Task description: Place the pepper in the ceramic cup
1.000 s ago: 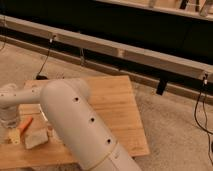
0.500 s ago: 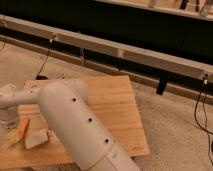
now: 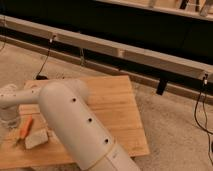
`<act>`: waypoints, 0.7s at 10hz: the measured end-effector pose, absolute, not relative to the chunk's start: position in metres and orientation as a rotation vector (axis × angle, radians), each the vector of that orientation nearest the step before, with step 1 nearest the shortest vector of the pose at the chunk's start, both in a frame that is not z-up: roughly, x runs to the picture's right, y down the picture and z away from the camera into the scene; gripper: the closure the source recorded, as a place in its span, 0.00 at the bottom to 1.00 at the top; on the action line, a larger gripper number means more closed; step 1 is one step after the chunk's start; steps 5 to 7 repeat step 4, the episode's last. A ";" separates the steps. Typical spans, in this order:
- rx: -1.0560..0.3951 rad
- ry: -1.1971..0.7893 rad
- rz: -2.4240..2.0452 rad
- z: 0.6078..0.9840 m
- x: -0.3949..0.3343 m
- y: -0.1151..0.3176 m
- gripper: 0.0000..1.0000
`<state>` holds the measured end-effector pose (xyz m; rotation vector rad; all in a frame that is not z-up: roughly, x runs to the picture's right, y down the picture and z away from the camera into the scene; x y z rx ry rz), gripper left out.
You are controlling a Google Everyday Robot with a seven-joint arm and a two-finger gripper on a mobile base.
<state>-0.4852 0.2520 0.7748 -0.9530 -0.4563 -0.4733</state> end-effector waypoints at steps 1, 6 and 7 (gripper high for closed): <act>-0.952 -0.456 -0.472 0.775 -0.485 0.252 0.65; -0.949 -0.460 -0.468 0.776 -0.486 0.250 0.65; -0.949 -0.460 -0.468 0.776 -0.486 0.250 0.65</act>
